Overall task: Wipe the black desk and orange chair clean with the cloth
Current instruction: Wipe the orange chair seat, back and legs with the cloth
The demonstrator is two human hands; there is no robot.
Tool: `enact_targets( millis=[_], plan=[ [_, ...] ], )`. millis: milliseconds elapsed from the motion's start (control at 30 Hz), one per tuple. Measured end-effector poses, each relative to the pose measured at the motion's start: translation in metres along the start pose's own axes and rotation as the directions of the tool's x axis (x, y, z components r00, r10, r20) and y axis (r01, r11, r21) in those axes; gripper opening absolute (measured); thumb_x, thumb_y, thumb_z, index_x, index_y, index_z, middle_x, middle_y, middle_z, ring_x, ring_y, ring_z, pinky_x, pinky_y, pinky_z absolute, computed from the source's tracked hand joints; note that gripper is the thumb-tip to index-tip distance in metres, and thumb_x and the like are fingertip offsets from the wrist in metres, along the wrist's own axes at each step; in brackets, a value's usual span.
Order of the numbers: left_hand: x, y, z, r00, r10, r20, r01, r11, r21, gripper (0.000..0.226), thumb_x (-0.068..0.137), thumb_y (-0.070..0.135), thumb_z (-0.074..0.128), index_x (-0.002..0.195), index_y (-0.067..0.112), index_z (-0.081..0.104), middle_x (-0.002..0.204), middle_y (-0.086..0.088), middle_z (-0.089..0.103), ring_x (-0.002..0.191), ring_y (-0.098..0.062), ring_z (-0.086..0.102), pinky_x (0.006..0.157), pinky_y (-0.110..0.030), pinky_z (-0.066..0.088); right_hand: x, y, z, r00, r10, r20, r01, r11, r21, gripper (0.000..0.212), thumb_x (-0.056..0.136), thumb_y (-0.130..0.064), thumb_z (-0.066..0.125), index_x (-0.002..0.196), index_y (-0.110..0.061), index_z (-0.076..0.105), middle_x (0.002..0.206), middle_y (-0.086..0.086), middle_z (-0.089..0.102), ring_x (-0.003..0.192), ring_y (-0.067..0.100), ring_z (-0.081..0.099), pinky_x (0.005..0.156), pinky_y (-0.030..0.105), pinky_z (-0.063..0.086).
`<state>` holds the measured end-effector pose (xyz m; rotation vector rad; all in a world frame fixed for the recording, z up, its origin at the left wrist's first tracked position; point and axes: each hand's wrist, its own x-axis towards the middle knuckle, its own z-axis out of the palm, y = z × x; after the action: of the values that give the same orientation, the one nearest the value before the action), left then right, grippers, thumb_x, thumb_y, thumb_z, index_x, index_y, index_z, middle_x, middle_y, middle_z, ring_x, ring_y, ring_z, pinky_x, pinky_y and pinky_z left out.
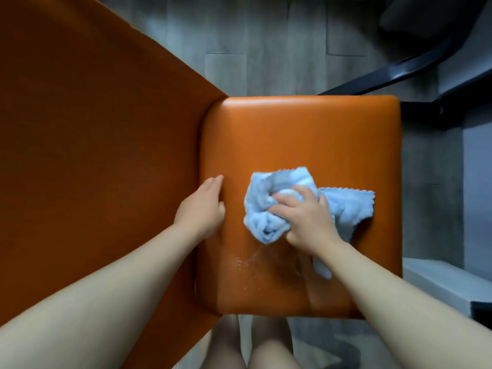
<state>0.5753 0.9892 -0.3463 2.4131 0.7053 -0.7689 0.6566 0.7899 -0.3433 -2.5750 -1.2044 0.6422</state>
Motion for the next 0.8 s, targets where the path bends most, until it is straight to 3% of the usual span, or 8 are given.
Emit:
enact_targets(
  millis=[67,133,200,267,433,567,700,800],
  plan=[
    [-0.003,0.001,0.001,0.997,0.018,-0.079,-0.013,0.997,0.071,0.062,0.094,0.023,0.043,0.149,0.022,0.014,0.157,0.003,0.014,0.100,-0.023,0.059,0.062,-0.025,0.047,0.007,0.020,-0.014,0.974,0.041,-0.222,-0.014,0.992,0.122,0.040,0.057,-0.006,0.059,0.092,-0.017,0.075,0.105,0.003,0.071,0.093,0.042,0.062,0.077,0.046,0.046],
    [-0.005,0.003,0.004,0.974,0.096,-0.203,-0.064,0.985,0.158,0.062,0.094,0.022,0.045,0.149,0.022,0.016,0.158,0.000,0.012,0.082,-0.018,0.058,0.052,-0.018,0.040,0.024,0.049,-0.032,0.898,0.280,-0.339,-0.232,0.957,0.176,0.046,0.061,-0.008,0.054,0.102,-0.015,0.072,0.113,0.006,0.067,0.100,0.042,0.058,0.084,0.040,0.042],
    [-0.001,0.007,0.008,0.953,0.184,-0.240,-0.131,0.966,0.223,0.064,0.094,0.024,0.047,0.150,0.021,0.016,0.158,-0.002,0.009,0.117,-0.026,0.051,0.086,-0.029,0.049,0.034,0.078,-0.045,0.782,0.527,-0.333,-0.522,0.846,0.112,0.050,0.068,-0.011,0.057,0.116,-0.024,0.063,0.130,0.000,0.055,0.116,0.038,0.044,0.091,0.045,0.037],
    [0.004,0.009,0.012,0.966,0.217,-0.144,-0.171,0.946,0.277,0.067,0.096,0.032,0.044,0.151,0.023,0.007,0.159,-0.002,-0.002,0.144,-0.025,0.014,0.114,-0.037,0.021,0.030,0.086,-0.048,0.736,0.639,-0.224,-0.648,0.761,0.040,0.056,0.073,-0.013,0.061,0.125,-0.032,0.054,0.141,-0.004,0.042,0.127,0.034,0.031,0.096,0.051,0.034],
    [0.007,0.010,0.030,0.977,0.190,0.096,-0.212,0.913,0.349,0.074,0.096,0.052,0.031,0.149,0.022,-0.011,0.157,0.000,-0.017,0.144,-0.021,-0.014,0.117,-0.038,0.002,-0.034,0.027,-0.003,0.903,0.431,-0.009,-0.431,0.902,-0.041,0.057,0.064,-0.020,0.043,0.116,-0.027,0.064,0.129,-0.001,0.057,0.117,0.034,0.051,0.090,0.047,0.043],
    [0.005,0.005,0.032,0.972,0.198,0.127,-0.233,0.888,0.397,0.074,0.096,0.054,0.028,0.148,0.021,-0.015,0.156,-0.001,-0.020,0.143,-0.022,-0.018,0.117,-0.037,0.001,-0.021,0.051,-0.025,0.833,0.404,-0.378,-0.356,0.914,0.192,0.041,0.057,-0.004,0.056,0.095,-0.002,0.072,0.094,0.018,0.068,0.084,0.044,0.061,0.077,0.036,0.038],
    [0.006,0.003,0.033,0.971,0.205,0.123,-0.238,0.888,0.393,0.072,0.097,0.050,0.027,0.147,0.021,-0.016,0.155,-0.002,-0.022,0.143,-0.022,-0.018,0.117,-0.037,0.001,0.042,0.085,-0.051,0.648,0.728,-0.223,-0.705,0.684,0.186,0.056,0.079,-0.013,0.058,0.133,-0.026,0.050,0.142,0.003,0.040,0.128,0.037,0.029,0.096,0.043,0.029],
    [0.005,0.003,0.033,0.970,0.215,0.117,-0.243,0.902,0.357,0.069,0.098,0.045,0.030,0.149,0.020,-0.011,0.156,-0.002,-0.018,0.144,-0.022,-0.015,0.117,-0.036,0.002,0.020,0.030,-0.019,0.809,0.583,-0.075,-0.582,0.813,0.031,0.057,0.077,-0.014,0.055,0.128,-0.038,0.050,0.149,-0.010,0.032,0.135,0.028,0.021,0.100,0.053,0.029]
  ],
)
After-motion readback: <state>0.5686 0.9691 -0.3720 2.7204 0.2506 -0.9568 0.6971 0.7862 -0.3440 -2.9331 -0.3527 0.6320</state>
